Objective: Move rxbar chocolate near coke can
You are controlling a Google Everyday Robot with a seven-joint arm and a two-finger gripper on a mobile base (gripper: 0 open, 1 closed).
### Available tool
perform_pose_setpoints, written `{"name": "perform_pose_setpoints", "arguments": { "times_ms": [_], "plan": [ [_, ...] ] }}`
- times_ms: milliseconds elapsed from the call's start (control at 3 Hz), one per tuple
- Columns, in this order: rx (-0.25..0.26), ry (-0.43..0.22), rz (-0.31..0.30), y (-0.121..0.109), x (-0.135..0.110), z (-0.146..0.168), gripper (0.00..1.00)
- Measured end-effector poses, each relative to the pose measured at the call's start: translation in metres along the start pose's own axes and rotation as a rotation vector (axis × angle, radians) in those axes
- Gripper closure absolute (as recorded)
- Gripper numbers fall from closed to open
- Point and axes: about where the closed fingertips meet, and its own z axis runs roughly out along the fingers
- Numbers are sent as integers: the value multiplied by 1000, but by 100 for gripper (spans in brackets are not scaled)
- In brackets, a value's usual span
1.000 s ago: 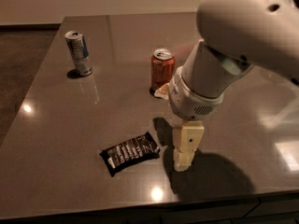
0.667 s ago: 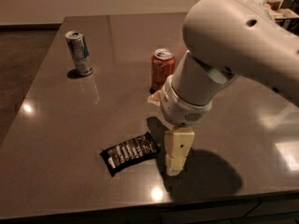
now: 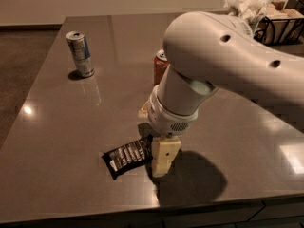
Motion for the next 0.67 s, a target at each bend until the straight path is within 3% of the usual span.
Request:
{"name": "perform_pose_setpoints", "arguments": {
  "times_ms": [333, 667],
  "plan": [
    [-17, -14, -8, 1, -8, 1, 49],
    [-26, -20, -11, 2, -12, 0, 72]
  ]
}}
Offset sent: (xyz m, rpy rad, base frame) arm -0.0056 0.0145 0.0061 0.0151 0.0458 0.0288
